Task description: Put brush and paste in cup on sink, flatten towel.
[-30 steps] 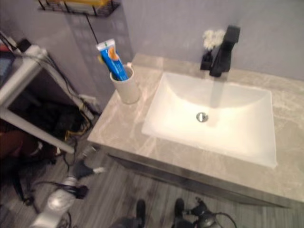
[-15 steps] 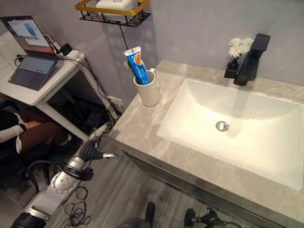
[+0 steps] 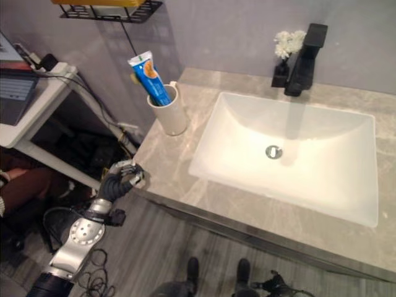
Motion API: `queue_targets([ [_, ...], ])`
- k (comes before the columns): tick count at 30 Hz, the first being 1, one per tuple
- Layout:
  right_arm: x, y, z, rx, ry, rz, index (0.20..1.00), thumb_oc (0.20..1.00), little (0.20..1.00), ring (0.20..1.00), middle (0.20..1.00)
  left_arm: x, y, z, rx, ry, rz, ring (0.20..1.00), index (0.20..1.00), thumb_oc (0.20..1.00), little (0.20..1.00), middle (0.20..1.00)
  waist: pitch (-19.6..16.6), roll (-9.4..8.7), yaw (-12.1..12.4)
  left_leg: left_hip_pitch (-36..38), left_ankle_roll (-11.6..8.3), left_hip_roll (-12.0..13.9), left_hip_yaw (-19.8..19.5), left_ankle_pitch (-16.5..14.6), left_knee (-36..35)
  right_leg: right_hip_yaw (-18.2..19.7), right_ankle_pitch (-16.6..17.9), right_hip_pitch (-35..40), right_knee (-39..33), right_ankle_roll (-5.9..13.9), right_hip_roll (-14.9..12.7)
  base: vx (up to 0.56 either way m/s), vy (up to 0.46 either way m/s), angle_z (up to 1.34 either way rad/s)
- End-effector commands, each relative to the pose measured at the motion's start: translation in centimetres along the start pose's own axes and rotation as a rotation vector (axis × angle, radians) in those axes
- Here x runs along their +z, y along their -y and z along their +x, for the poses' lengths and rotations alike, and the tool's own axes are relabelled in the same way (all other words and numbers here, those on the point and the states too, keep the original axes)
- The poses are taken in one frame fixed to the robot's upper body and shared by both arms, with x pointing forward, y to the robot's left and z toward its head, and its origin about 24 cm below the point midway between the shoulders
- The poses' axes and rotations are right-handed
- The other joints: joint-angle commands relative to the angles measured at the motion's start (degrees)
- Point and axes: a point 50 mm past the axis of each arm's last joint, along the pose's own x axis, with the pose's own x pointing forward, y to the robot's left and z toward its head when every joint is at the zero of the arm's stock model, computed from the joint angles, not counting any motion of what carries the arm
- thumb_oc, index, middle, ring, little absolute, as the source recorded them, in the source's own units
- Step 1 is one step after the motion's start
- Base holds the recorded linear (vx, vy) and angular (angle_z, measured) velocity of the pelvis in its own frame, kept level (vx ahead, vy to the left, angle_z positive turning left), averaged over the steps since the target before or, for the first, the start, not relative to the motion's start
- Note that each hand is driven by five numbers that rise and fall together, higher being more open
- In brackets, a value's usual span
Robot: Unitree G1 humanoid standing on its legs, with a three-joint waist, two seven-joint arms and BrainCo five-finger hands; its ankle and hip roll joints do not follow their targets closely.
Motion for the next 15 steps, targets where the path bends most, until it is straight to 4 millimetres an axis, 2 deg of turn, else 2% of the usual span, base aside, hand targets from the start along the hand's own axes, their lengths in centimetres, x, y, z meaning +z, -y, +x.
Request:
queue_targets([
  [1, 1.2, -1.0, 0.0, 0.037, 0.004, 0.038, 1.000, 1.000, 1.000, 1.000, 1.000, 0.9, -3.8, -1.6, 0.113, 0.030, -0.118, 0.200, 0.200, 0.200, 0.200, 0.200, 0.14, -1.16, 1.30, -0.74, -1.57, -1.27, -0.98, -0.73, 0.33, 1.05, -1.84, 1.75, 0.05, 2.70, -1.77, -0.01, -0.003, 0.15],
  [3, 0.6, -1.3, 0.0, 0.064, -0.011, 0.014, 1.000, 1.000, 1.000, 1.000, 1.000, 0.5, -4.3, -1.5, 0.223, 0.040, -0.265, 0.200, 0.200, 0.200, 0.200, 0.200, 0.36, -1.07, 1.37, -1.05, -1.74, -1.15, -0.88, -0.43, 0.33, 1.17, -1.65, 1.46, 0.05, 2.57, -1.58, -0.03, -0.007, 0.28],
  [5, 0.4, -1.3, 0.0, 0.067, -0.022, 0.001, 1.000, 1.000, 1.000, 1.000, 1.000, 0.2, -3.6, -1.2, 0.224, 0.031, -0.329, 0.200, 0.200, 0.200, 0.200, 0.200, 0.59, -0.97, 1.02, -1.30, -1.77, -1.03, -0.66, -0.33, 0.33, 1.32, -1.53, 1.11, 0.05, 2.47, -1.47, -0.02, -0.012, 0.10],
  [15, 1.5, -1.1, 0.1, 0.069, 0.001, 0.007, 1.000, 1.000, 1.000, 1.000, 1.000, -0.7, -2.1, -1.1, 0.180, -0.021, -0.441, 0.200, 0.200, 0.200, 0.200, 0.200, 1.21, -0.49, 0.53, -1.35, -1.82, -0.62, 0.30, -0.25, 0.33, 1.90, -1.15, 0.59, 0.05, 2.42, -1.29, -0.01, -0.002, -0.09],
])
